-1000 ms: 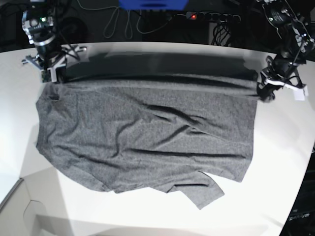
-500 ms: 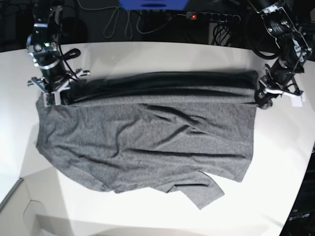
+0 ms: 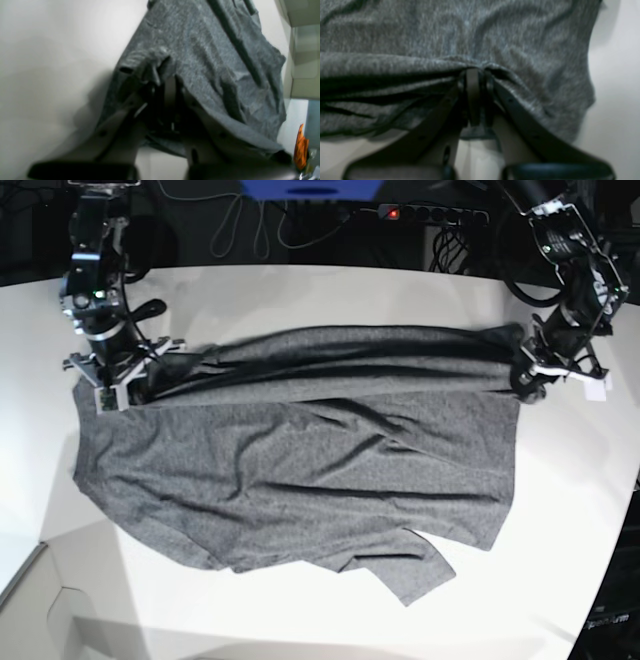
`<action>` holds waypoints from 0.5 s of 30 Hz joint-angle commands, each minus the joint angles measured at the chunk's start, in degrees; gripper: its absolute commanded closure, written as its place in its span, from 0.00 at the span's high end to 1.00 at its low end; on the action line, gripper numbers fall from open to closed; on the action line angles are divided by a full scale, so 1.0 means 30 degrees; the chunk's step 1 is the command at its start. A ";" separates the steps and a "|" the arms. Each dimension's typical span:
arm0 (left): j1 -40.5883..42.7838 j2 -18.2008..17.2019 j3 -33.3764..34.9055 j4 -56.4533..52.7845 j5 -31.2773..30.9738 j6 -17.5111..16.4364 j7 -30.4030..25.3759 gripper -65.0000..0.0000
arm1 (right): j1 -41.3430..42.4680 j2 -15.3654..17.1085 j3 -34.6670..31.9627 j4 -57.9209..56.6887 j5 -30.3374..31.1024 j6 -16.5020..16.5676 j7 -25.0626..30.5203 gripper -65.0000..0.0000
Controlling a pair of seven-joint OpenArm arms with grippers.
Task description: Layout the t-shirt on the table in an organized manner, then fold the t-shirt properly
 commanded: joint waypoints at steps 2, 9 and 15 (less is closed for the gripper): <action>-0.0114 -0.0672 0.0532 0.0236 -0.0329 -0.0059 -0.0270 0.00 | 0.0110 0.0233 0.0194 0.0257 0.0103 -0.0127 0.0526 0.00; 0.0385 -0.1317 0.1441 -0.1024 -0.0329 -0.0088 -0.0299 0.16 | -0.0593 0.0526 0.0077 0.0257 0.0103 -0.0097 0.0526 0.00; 0.1147 -0.1551 0.1324 -0.0614 -0.0388 -0.0176 -0.0387 0.45 | -0.0916 0.0526 0.0077 0.0257 0.0103 0.0225 0.0526 0.03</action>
